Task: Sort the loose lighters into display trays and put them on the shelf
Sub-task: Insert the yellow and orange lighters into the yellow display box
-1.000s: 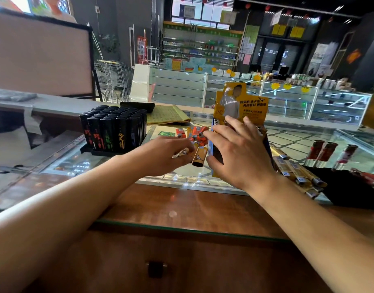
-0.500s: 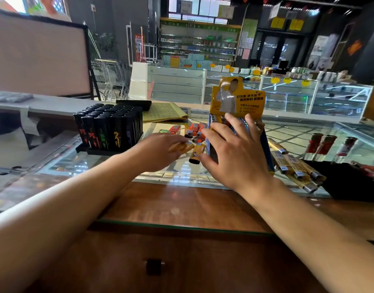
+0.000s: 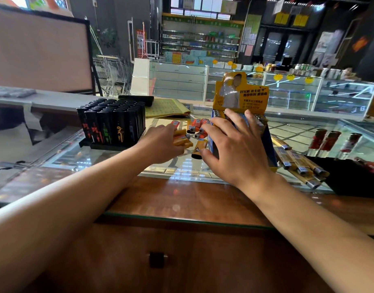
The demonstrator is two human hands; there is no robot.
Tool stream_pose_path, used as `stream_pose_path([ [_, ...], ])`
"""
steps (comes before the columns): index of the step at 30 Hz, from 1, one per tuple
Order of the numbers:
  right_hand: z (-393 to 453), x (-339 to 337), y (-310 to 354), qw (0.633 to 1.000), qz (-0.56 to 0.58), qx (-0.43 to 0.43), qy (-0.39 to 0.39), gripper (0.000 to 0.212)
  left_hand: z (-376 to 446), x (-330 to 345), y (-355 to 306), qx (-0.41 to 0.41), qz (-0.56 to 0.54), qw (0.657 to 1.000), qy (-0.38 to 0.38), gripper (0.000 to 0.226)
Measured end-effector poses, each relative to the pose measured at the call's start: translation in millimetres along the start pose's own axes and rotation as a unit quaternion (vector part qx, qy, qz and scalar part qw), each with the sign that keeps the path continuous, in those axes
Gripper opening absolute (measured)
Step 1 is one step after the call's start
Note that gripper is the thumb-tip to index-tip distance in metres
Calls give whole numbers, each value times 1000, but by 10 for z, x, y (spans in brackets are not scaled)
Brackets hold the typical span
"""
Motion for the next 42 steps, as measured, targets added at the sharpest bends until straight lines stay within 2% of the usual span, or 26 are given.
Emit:
stream_pose_path([
  [6, 1, 12, -1, 1000, 5, -6, -5, 45, -106, -118, -77, 37, -7, 999, -28, 41],
  [9, 1, 15, -9, 1000, 10, -7, -8, 43, -148, -143, -110, 78, 50, 995, -45, 41],
  [12, -2, 5, -2, 1000, 12, -8, -9, 41, -160, -154, -130, 92, 74, 993, -29, 35],
  [19, 7, -16, 11, 999, 28, -14, -37, 39, -218, -136, -112, 137, 85, 985, -61, 47],
  [22, 8, -26, 4, 998, 35, -17, -51, 39, -234, -140, -135, 154, 23, 984, -90, 45],
  [24, 10, -31, -10, 997, 42, -13, -63, 38, -234, -174, -156, 126, -115, 981, -96, 44],
  [25, 13, -35, -19, 996, 46, -10, -73, 37, -230, -188, -165, 105, -213, 969, -74, 43],
  [27, 23, -50, -31, 994, 57, -4, -93, 35, -248, -217, -190, 85, -394, 915, -7, 39],
  [30, 40, -92, -23, 989, 71, -3, -127, 32, -299, -266, -213, 85, -540, 836, 53, 33],
  [33, 53, -128, 3, 984, 95, -4, -152, 32, -308, -259, -227, 91, -592, 794, 101, 35],
  [37, 79, -115, -3, 982, 136, 10, -134, 38, -304, -253, -222, 101, -658, 730, 156, 37],
  [42, 98, -119, -30, 963, 236, 18, -130, 28, -331, -214, -253, 101, -678, 703, 189, 28],
])
Point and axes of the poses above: each hand's wrist, its own z-axis towards the middle knuckle, its own x-axis out of the palm, y = z × x, the point moved 2 cm from there along z, towards the middle knuckle, and after that the axes turned 2 degrees about -y, right-handed, at the moved point
